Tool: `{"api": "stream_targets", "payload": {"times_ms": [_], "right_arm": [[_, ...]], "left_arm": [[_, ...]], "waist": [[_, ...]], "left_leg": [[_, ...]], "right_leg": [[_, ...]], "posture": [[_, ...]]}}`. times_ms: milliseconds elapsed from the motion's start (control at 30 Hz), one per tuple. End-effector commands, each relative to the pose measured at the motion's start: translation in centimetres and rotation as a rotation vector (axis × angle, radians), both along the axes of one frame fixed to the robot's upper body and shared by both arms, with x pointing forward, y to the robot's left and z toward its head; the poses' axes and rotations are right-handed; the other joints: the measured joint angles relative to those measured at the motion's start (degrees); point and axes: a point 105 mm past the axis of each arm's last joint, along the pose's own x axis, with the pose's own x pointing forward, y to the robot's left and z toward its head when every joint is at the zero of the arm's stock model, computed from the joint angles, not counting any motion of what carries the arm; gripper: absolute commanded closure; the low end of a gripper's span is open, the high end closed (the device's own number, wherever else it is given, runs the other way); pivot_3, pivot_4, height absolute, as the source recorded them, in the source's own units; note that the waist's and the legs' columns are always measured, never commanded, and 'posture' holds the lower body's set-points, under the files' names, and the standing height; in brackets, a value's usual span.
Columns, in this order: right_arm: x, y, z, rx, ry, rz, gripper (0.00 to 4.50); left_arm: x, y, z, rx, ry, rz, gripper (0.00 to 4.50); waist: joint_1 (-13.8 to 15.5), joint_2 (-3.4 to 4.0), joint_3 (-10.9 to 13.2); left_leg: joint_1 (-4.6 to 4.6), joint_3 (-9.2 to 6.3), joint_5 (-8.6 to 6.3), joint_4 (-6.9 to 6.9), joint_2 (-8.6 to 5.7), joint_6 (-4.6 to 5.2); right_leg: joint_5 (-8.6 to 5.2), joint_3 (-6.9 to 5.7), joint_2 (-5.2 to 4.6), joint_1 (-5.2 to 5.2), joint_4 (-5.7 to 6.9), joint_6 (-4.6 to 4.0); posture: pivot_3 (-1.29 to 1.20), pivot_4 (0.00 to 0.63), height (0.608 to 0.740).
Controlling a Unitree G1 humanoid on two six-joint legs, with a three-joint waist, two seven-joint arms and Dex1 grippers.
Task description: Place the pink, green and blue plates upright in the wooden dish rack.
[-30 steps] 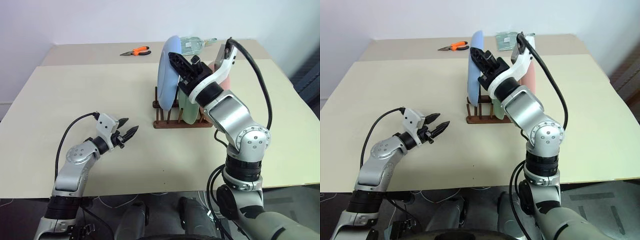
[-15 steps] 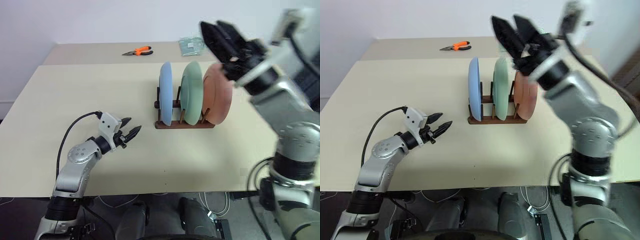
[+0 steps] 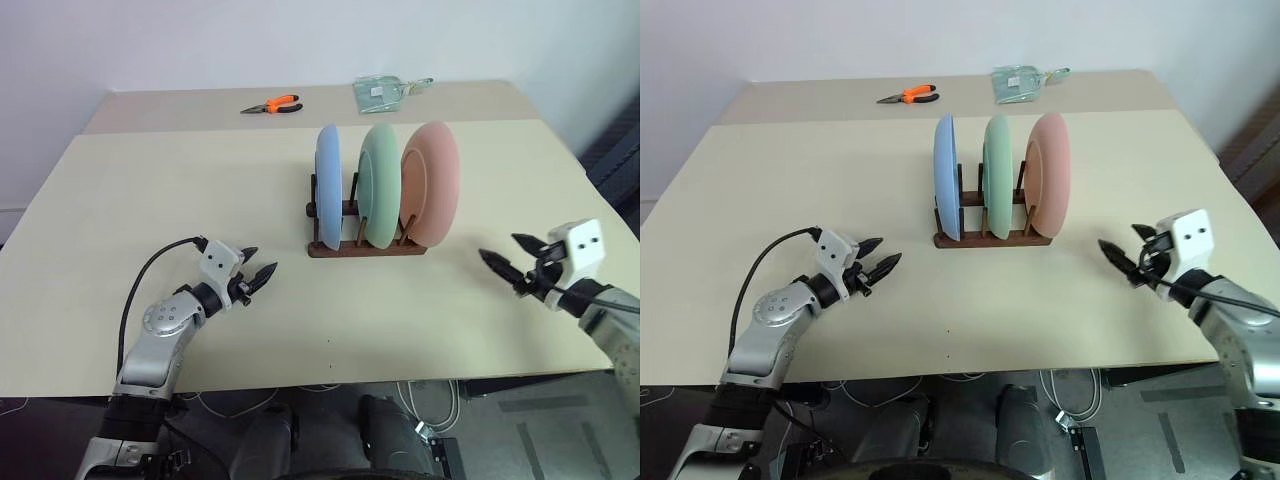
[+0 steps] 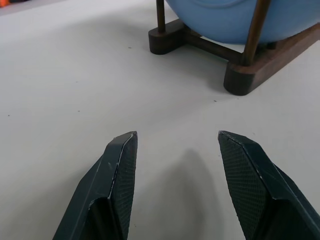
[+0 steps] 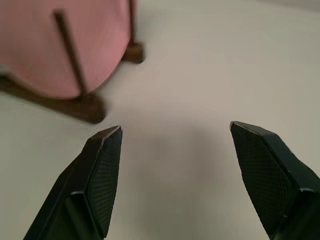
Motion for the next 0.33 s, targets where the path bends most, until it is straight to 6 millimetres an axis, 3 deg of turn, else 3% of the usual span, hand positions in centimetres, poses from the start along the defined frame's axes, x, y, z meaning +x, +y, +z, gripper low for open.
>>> {"api": "stream_targets", "payload": {"times_ms": [33,333], "right_arm": [[0.7,-0.3,1.1,-0.005,-0.083,0.007,1.01],[2.4,0.4,0.3,-0.005,-0.104,0.041,1.01]], "left_arm": [[-0.5,0.5,0.3,0.024,-0.034,0.007,1.88],[-1.5,1.6,0.5,0.051,-0.043,0.053,1.88]], "waist": [[0.1,-0.03,0.0],[0.2,-0.04,0.0]], "left_leg": [[0.0,-0.01,0.0,0.0,-0.01,0.0],[-0.02,-0.11,0.0,0.0,-0.03,-0.01]], "right_leg": [[0.0,0.0,0.0,0.01,-0.01,0.0],[0.05,-0.03,0.0,0.02,-0.01,-0.07]], "posture": [[0.0,0.15,0.74],[0.0,0.15,0.74]]}}
